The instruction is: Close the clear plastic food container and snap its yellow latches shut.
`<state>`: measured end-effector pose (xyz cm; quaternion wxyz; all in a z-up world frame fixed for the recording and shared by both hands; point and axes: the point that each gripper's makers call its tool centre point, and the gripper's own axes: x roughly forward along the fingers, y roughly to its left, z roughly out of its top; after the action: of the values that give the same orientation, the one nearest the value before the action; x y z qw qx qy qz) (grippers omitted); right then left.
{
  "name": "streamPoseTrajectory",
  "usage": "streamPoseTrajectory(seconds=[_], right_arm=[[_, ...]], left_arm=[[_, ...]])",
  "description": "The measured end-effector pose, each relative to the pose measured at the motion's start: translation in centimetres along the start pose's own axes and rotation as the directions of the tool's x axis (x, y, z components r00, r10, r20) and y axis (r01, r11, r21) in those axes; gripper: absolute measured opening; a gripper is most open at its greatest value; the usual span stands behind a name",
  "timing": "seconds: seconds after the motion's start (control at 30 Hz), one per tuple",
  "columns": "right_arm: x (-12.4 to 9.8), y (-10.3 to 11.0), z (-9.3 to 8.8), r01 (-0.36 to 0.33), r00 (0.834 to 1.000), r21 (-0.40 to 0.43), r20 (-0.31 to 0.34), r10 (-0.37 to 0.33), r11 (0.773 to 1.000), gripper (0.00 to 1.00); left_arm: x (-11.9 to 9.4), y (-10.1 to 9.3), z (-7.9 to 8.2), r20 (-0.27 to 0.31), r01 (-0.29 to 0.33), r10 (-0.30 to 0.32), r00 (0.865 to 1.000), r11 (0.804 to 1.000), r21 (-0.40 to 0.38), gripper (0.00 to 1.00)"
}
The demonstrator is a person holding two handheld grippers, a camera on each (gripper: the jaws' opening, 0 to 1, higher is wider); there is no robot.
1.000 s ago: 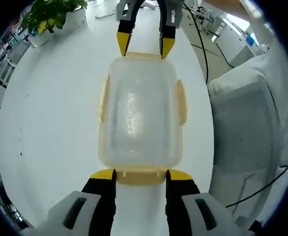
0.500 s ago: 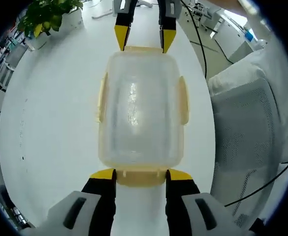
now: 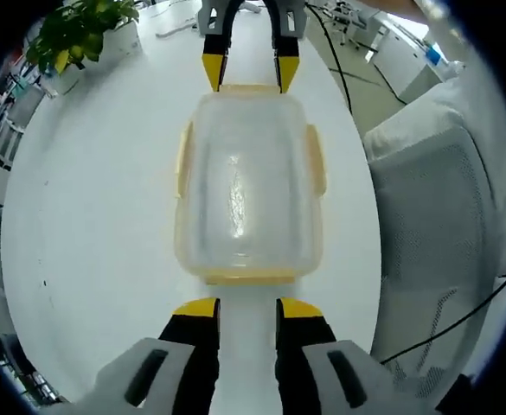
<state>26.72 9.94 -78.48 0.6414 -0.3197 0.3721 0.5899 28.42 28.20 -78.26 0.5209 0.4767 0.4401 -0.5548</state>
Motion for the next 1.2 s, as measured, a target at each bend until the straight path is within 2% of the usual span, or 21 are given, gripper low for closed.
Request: streamPoseTrajectory(seconds=[0.07,0.27,0.53,0.67,0.77,0.93,1.13,1.2], right_arm=[[0.0,0.0,0.0,0.000,1.000,0.001,0.000,0.000,1.000,0.36],[0.0,0.0,0.1,-0.002,1.000,0.003,-0.002,0.002,1.000,0.36],[0.0,0.0,0.0,0.015,1.000,0.014,-0.011,-0.014,1.000,0.36],[-0.5,-0.2,0.1,0.021,1.000,0.014,0.004,-0.021,1.000,0.35],[-0.9,-0.1,0.2,0.014,0.999,0.033,0.038,-0.016,0.999,0.35],[-0.6,-0.1,-0.8,0.024,1.000,0.021,0.008,-0.025,0.999,0.36],[-0.4,0.0,-0.7,0.021,1.000,0.037,0.012,-0.021,0.999,0.36],[0.0,0.1,-1.0,0.014,1.000,0.038,-0.009,-0.013,0.999,0.36]], left_arm=[[0.2,-0.1,-0.1,0.008,0.008,-0.008,1.000,1.000,-0.022,0.25],[1.0,-0.2,0.4,0.020,0.003,-0.003,1.000,1.000,0.002,0.27],[0.7,-0.2,1.5,0.062,0.003,-0.004,0.998,1.000,0.014,0.22],[0.3,-0.1,1.5,0.076,-0.002,0.001,0.997,1.000,0.011,0.20],[0.2,-0.1,1.6,0.086,-0.004,0.003,0.996,1.000,0.012,0.20],[0.5,-0.4,2.0,0.085,0.004,-0.006,0.996,1.000,0.021,0.20],[1.2,-0.7,1.7,0.058,0.017,-0.018,0.998,0.999,0.031,0.20],[1.2,-0.8,1.7,0.060,0.017,-0.019,0.998,0.999,0.028,0.21]])
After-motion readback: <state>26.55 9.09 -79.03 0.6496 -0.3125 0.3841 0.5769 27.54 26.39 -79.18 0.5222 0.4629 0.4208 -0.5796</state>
